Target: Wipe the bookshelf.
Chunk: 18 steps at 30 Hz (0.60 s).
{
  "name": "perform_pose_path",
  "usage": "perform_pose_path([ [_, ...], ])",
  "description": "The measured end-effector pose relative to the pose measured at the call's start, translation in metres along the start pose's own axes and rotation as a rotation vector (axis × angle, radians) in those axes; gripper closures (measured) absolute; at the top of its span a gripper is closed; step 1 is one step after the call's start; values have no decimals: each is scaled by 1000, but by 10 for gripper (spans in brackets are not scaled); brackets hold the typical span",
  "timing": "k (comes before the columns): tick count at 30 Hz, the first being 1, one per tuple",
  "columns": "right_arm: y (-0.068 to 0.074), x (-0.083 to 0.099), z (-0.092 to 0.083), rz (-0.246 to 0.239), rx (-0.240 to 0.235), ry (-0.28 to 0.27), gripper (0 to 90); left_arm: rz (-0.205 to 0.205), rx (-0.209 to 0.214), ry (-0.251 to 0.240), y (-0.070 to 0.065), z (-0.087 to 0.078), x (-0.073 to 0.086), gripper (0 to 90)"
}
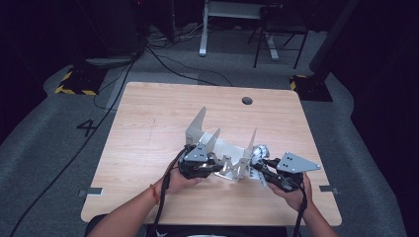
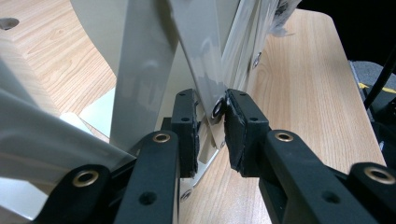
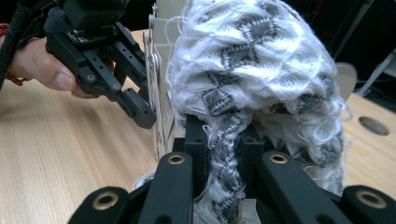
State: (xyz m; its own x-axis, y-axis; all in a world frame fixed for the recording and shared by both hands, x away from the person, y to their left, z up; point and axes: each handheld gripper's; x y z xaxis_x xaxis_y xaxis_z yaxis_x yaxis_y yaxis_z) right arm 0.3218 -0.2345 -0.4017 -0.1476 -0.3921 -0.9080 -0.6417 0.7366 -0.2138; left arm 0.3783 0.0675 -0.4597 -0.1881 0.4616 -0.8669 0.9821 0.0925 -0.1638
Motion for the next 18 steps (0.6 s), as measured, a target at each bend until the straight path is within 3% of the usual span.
perform_pose_path([
  [4,2,16,16,1,-19,71,796,-1,0,1,0,0,0,744],
  [8,6,47,43,-23,-99,218,794,-10,2,-2,1,-1,1,743],
  [11,9,66,62,-35,-113,317,791,-7,4,-2,1,-1,1,742],
  [16,10,67,65,-58,-99,335,791,-3,15,-3,2,-2,1,744],
  [18,6,58,59,-72,-94,296,793,-4,16,-3,2,-2,1,744],
])
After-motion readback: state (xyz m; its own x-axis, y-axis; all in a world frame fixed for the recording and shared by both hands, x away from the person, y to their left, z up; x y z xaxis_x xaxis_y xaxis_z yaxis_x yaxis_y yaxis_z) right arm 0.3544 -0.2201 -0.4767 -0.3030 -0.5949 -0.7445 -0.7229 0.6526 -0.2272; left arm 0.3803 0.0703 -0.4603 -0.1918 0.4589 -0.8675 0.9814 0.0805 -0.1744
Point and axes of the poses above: each handheld gripper's, and its own axes: z roughly forward along the jaws, x roughly out of its underside, y roughly to its left, and after that the axes turned 13 degrees about x, right-handed
